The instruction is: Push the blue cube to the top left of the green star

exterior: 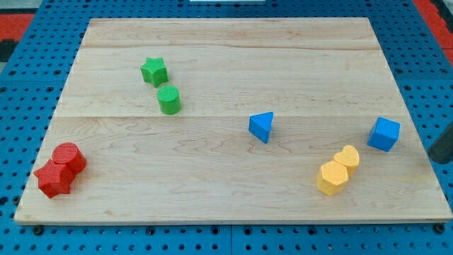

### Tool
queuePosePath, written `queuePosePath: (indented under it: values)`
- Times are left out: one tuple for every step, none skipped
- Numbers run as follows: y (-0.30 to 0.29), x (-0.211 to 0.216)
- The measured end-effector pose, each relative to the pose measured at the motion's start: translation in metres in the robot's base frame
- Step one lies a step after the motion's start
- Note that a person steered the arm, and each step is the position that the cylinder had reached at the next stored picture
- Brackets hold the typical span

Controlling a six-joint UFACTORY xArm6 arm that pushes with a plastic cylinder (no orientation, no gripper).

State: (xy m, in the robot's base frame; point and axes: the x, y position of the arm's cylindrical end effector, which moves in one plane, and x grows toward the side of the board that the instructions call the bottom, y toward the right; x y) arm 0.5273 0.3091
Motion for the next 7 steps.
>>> queuePosePath:
  values:
    - [0.000,-0.002]
    - [0.000,-0.003]
    - [0.000,-0.003]
    - [0.000,-0.006]
    - [-0.001,-0.013]
    - [-0.026,-0.027]
    - [-0.081,-0.040]
